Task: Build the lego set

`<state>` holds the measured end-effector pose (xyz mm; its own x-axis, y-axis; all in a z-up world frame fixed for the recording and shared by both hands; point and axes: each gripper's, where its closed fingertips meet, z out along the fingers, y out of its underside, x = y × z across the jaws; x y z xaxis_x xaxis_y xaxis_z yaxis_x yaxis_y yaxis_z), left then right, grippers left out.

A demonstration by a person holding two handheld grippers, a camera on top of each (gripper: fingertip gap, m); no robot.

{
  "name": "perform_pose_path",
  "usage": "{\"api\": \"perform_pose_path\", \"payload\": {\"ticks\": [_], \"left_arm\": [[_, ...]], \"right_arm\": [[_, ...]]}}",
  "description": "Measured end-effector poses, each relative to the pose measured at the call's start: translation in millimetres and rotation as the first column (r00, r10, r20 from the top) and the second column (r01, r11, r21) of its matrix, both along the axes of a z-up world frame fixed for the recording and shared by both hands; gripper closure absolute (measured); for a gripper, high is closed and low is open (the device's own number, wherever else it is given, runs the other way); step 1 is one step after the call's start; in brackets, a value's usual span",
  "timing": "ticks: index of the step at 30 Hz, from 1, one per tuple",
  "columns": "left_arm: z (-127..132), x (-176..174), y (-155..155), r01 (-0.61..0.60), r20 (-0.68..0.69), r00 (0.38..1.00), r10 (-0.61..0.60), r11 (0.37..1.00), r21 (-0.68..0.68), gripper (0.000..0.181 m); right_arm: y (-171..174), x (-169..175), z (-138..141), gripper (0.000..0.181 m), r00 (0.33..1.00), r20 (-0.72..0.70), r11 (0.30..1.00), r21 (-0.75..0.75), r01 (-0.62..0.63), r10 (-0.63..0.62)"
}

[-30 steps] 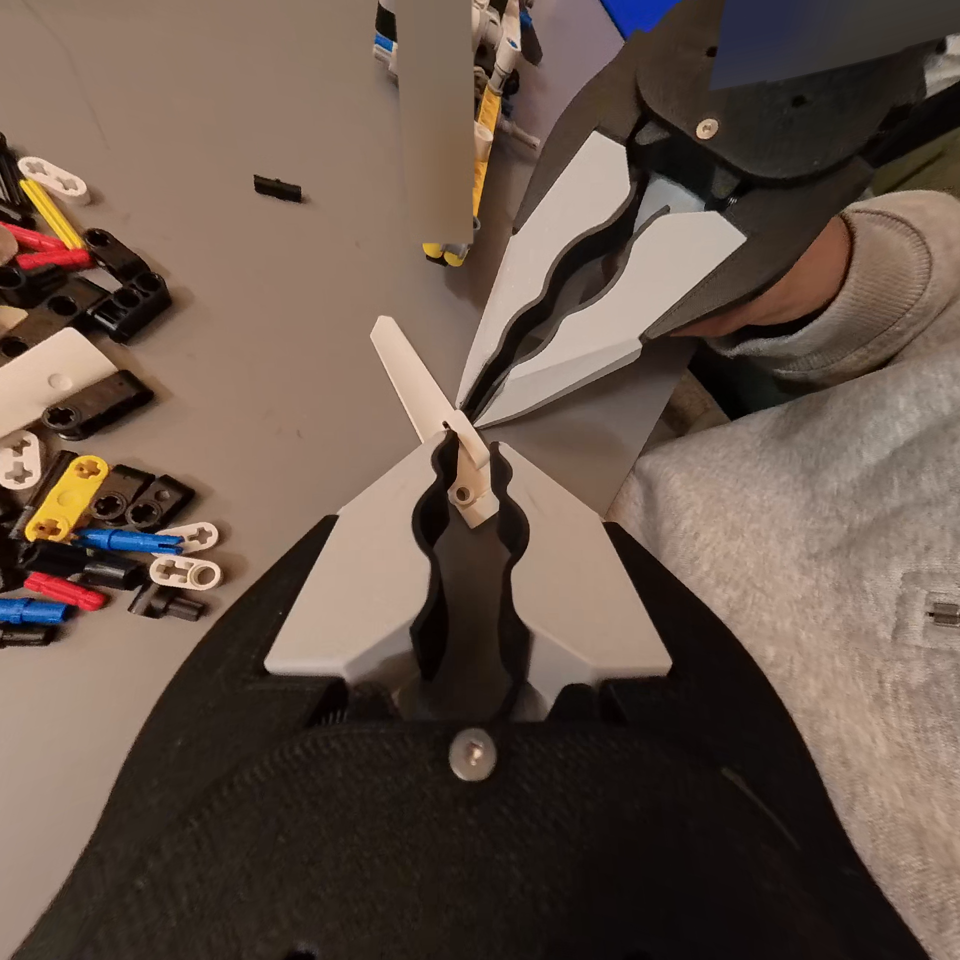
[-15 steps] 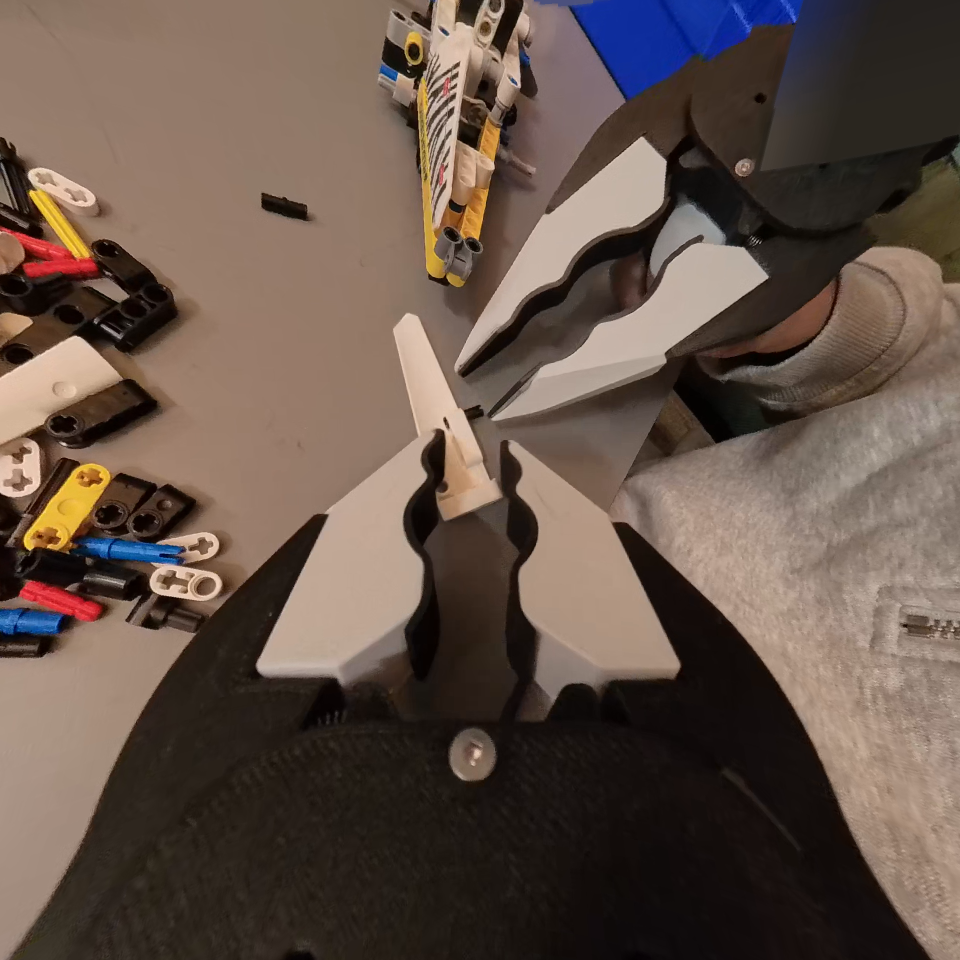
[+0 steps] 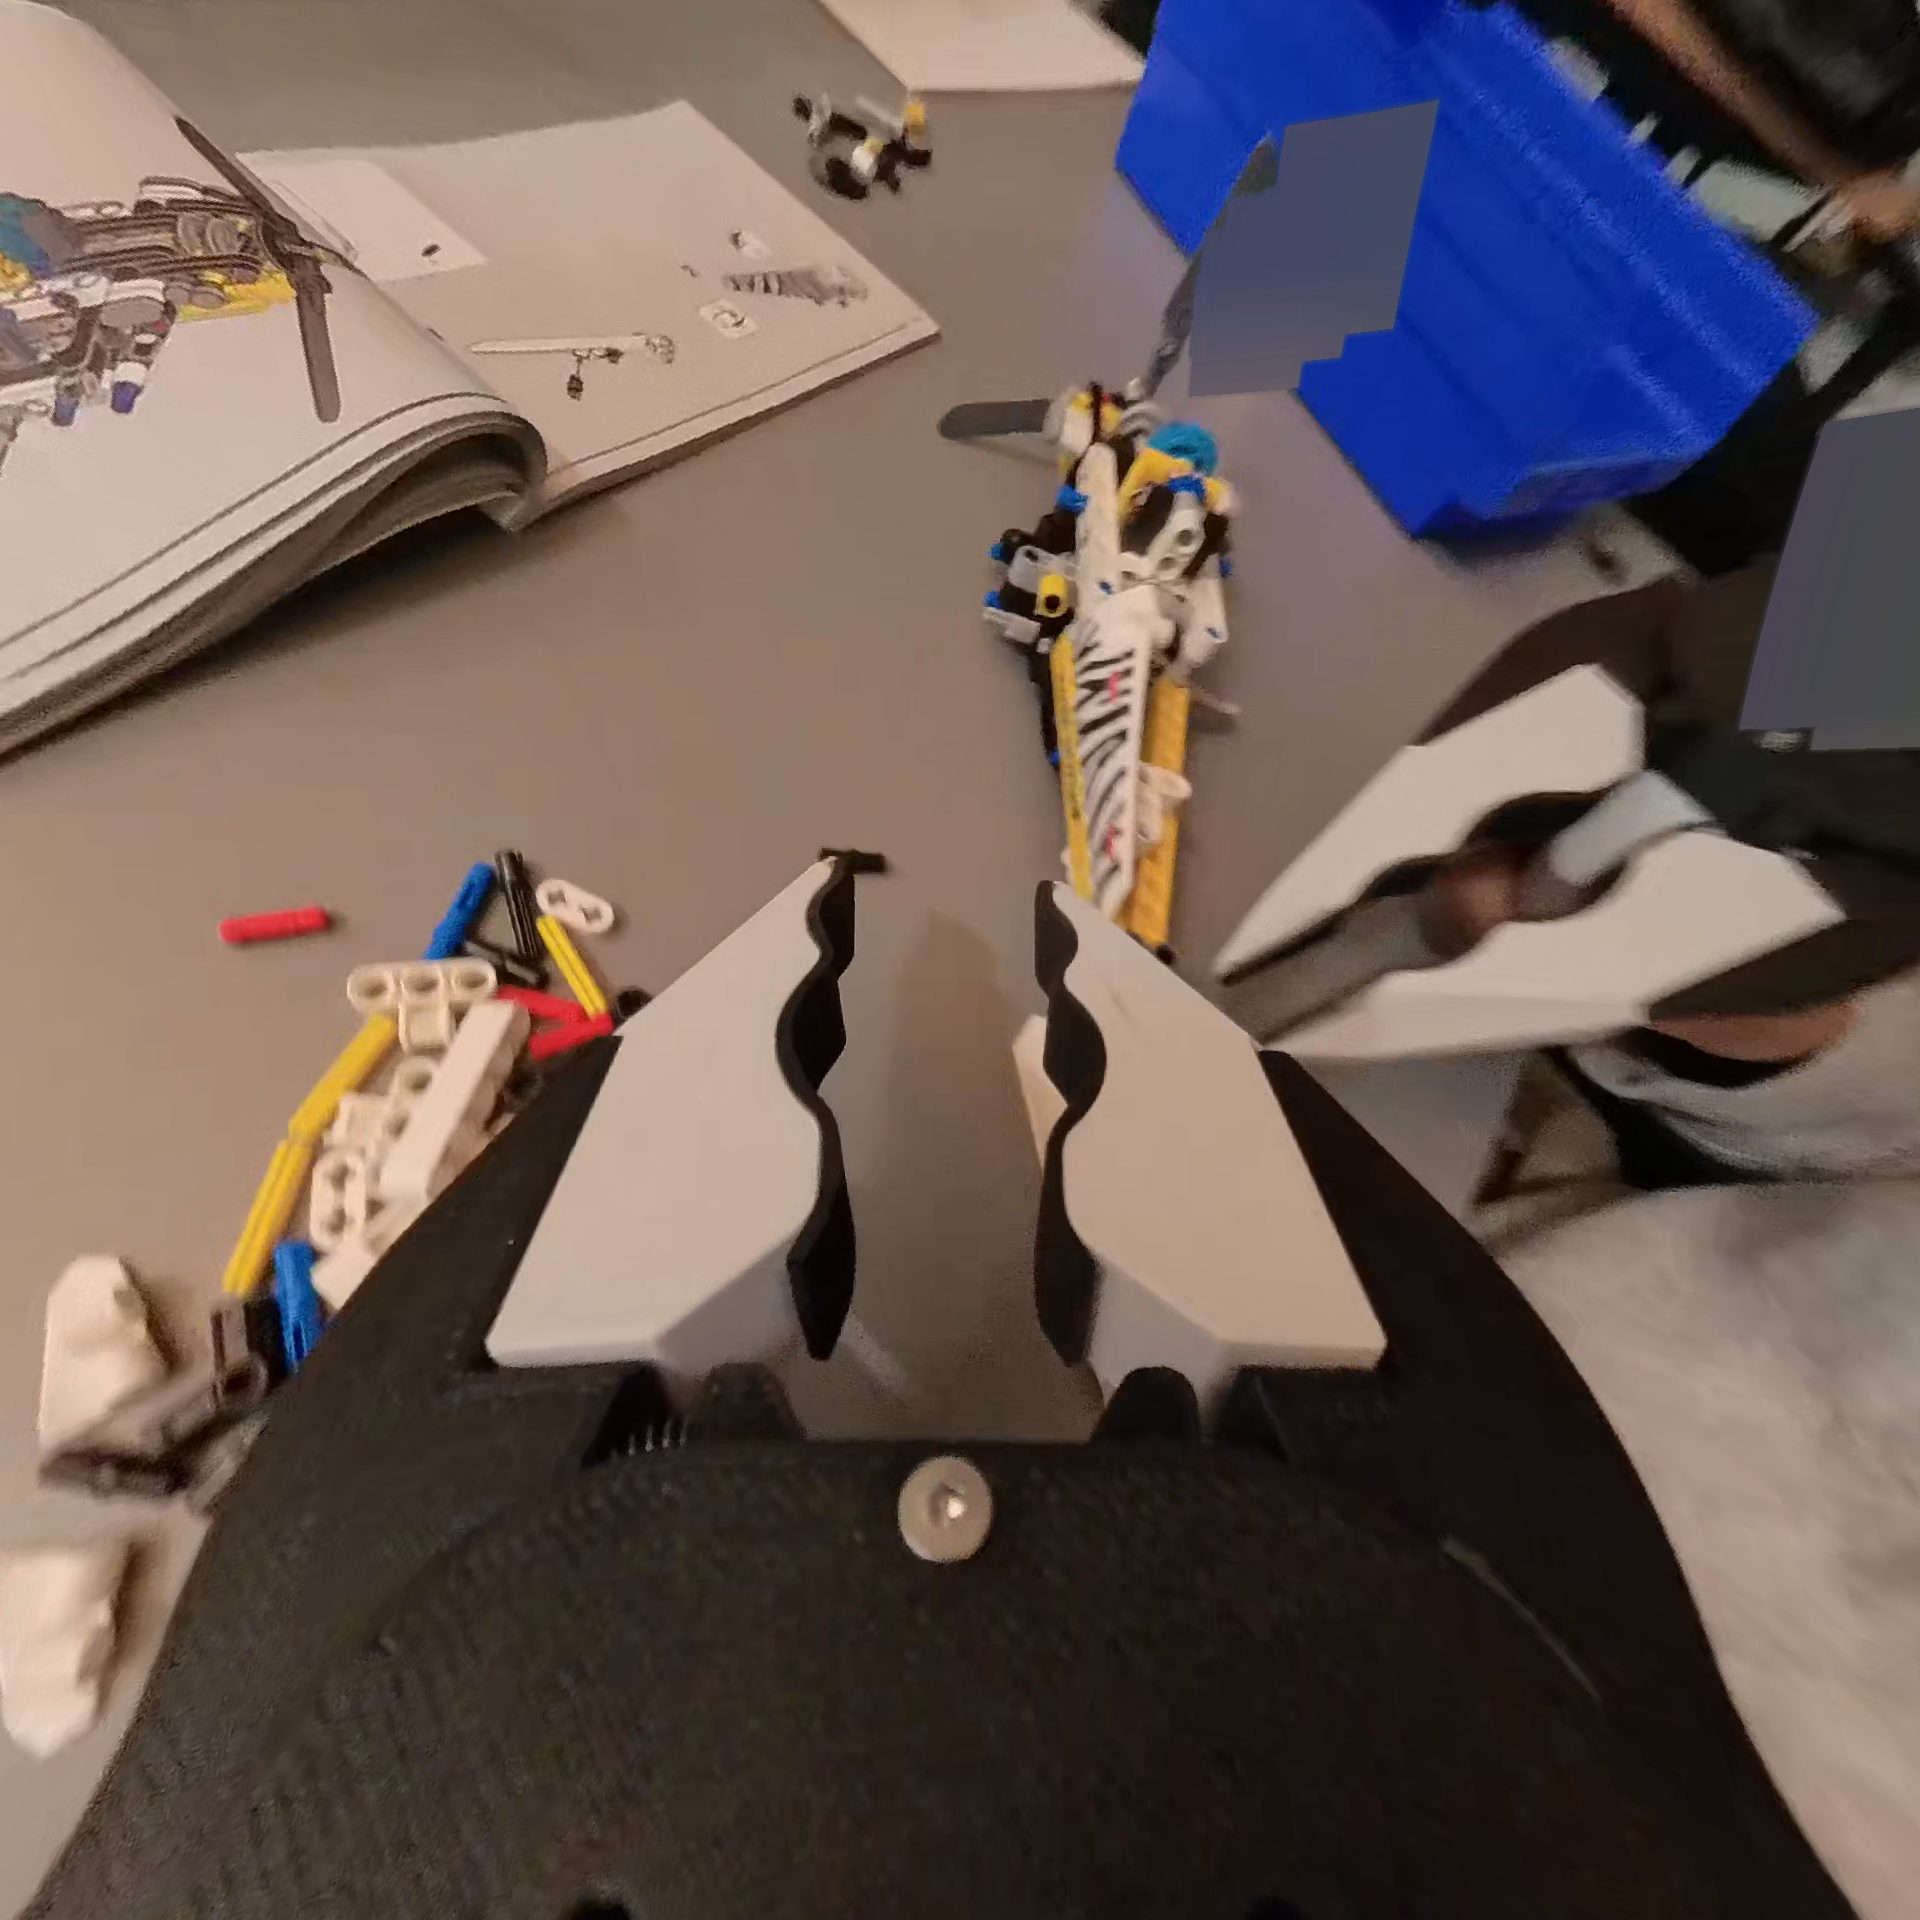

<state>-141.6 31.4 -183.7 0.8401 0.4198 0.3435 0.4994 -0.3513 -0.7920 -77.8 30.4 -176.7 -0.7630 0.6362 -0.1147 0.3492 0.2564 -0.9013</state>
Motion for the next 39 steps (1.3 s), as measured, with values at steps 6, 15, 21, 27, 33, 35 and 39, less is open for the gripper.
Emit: {"api": "perform_pose_path", "payload": {"ticks": [6, 15, 21, 27, 33, 35, 39], "left_arm": [[-43.2, -24.3, 12.9, -0.04, -0.125, 0.992, 0.005, 0.96, -0.276, 0.156], [-40.8, -23.5, 22.8, -0.046, -0.151, 0.988, 0.002, 0.956, -0.29, 0.165], [-44.3, -20.5, 22.6, -0.04, -0.129, 0.992, 0.003, 0.957, -0.287, 0.168], [-42.8, -13.8, 21.5, -0.02, -0.108, 0.994, -0.009, 0.963, -0.27, 0.179], [-38.8, -13.2, 15.9, -0.025, -0.091, 0.996, 0.004, 0.973, -0.228, 0.179], [-38.2, -12.5, 15.4, -0.018, -0.084, 0.996, -0.001, 0.975, -0.223, 0.179], [-36.9, -11.6, 14.1, -0.009, -0.097, 0.995, -0.014, 0.973, -0.231, 0.179]], "right_arm": [[15.3, -2.3, 14.4, 0.174, 0.992, -0.083, 0.994, -0.06, 0.091, -0.095], [16.2, -4.1, 15.9, 0.177, 0.99, -0.095, 0.993, -0.071, 0.096, -0.103], [16.7, -4.9, 16.9, 0.178, 0.989, -0.102, 0.992, -0.08, 0.097, -0.105], [15.6, -6.4, 14.1, 0.179, 0.992, -0.082, 0.993, -0.079, 0.09, -0.096], [14.9, -7.9, 11.6, 0.178, 0.993, -0.073, 0.993, -0.07, 0.09, -0.095], [14.6, -8.3, 10.6, 0.178, 0.993, -0.068, 0.994, -0.068, 0.089, -0.094], [14.5, -9.0, 9.9, 0.178, 0.993, -0.065, 0.994, -0.068, 0.089, -0.094]]}}
